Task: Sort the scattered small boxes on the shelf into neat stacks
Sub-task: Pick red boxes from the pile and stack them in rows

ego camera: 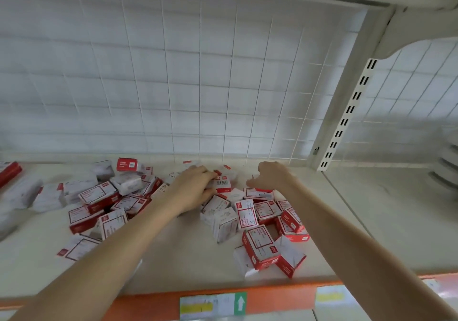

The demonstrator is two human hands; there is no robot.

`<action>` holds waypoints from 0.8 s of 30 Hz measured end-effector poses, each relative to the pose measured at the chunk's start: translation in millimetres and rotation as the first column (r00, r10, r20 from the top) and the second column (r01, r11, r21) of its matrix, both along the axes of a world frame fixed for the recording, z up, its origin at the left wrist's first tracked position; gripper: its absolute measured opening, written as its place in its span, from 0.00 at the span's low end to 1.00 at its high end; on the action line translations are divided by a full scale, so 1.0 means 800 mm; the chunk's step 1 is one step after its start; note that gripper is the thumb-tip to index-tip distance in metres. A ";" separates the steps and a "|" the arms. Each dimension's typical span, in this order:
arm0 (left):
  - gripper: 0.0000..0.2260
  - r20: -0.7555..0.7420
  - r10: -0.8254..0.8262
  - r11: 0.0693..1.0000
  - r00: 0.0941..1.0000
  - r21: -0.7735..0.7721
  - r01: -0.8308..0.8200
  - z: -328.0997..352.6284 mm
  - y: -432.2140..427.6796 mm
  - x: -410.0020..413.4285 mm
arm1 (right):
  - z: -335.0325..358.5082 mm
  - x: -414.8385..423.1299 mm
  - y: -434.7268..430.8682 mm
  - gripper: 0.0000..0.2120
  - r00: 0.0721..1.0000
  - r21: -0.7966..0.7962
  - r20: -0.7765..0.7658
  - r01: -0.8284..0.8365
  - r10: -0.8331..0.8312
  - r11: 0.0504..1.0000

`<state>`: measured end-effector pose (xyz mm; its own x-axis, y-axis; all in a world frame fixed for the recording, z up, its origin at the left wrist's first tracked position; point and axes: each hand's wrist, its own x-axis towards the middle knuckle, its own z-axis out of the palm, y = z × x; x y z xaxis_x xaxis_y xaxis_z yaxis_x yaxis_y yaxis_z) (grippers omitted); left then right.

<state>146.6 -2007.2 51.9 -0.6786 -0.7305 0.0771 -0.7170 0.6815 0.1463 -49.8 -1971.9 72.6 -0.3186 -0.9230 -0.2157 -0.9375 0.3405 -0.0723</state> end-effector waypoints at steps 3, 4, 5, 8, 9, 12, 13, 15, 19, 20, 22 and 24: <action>0.22 -0.002 0.021 1.000 1.000 -0.023 -0.021 0.002 0.004 0.002 | -0.003 0.000 -0.003 0.13 1.000 -0.005 -0.029 -0.012 0.012 1.000; 0.22 -0.007 0.034 0.999 0.999 -0.036 -0.035 0.002 0.005 0.003 | -0.003 0.000 -0.003 0.10 0.999 -0.010 -0.038 -0.012 0.012 1.000; 0.21 -0.019 0.050 0.997 0.999 -0.049 -0.051 0.003 0.007 0.005 | -0.002 0.001 -0.002 0.08 0.999 -0.013 -0.046 -0.013 0.012 1.000; 0.21 -0.058 0.095 0.992 0.994 -0.072 -0.099 0.006 0.010 0.011 | 0.004 -0.001 0.000 0.06 0.999 -0.001 -0.045 -0.022 0.022 1.000; 0.21 -0.066 0.101 0.991 0.993 -0.077 -0.106 0.007 0.011 0.014 | 0.006 -0.002 0.001 0.06 0.999 -0.004 -0.043 -0.027 0.027 1.000; 0.21 -0.091 0.108 0.989 0.990 -0.087 -0.116 0.010 0.016 0.024 | 0.019 -0.002 0.005 0.08 1.000 -0.053 0.006 -0.014 0.014 0.999; 0.21 -0.103 0.118 0.988 0.988 -0.089 -0.127 0.011 0.018 0.028 | 0.025 -0.001 0.007 0.08 0.999 -0.076 0.050 -0.004 0.008 0.997; 0.21 -0.127 0.150 0.983 0.980 -0.082 -0.161 0.012 0.024 0.037 | 0.041 0.005 0.013 0.06 0.992 -0.114 0.129 0.004 0.011 0.993; 0.20 -0.128 0.199 0.976 0.972 -0.067 -0.208 0.013 0.044 0.056 | 0.057 0.024 0.027 0.16 0.976 -0.203 0.203 -0.034 0.076 0.979; 0.20 -0.116 0.203 0.975 0.972 -0.069 -0.212 0.012 0.051 0.061 | 0.058 0.031 0.032 0.16 0.972 -0.220 0.219 -0.038 0.087 0.975; 0.20 -0.093 0.205 0.974 0.974 -0.080 -0.213 0.009 0.067 0.069 | 0.058 0.045 0.042 0.16 0.954 -0.239 0.277 -0.050 0.118 0.970; 0.20 -0.074 0.202 0.974 0.977 -0.084 -0.208 0.004 0.084 0.077 | 0.057 0.057 0.050 0.14 0.932 -0.252 0.328 -0.071 0.155 0.965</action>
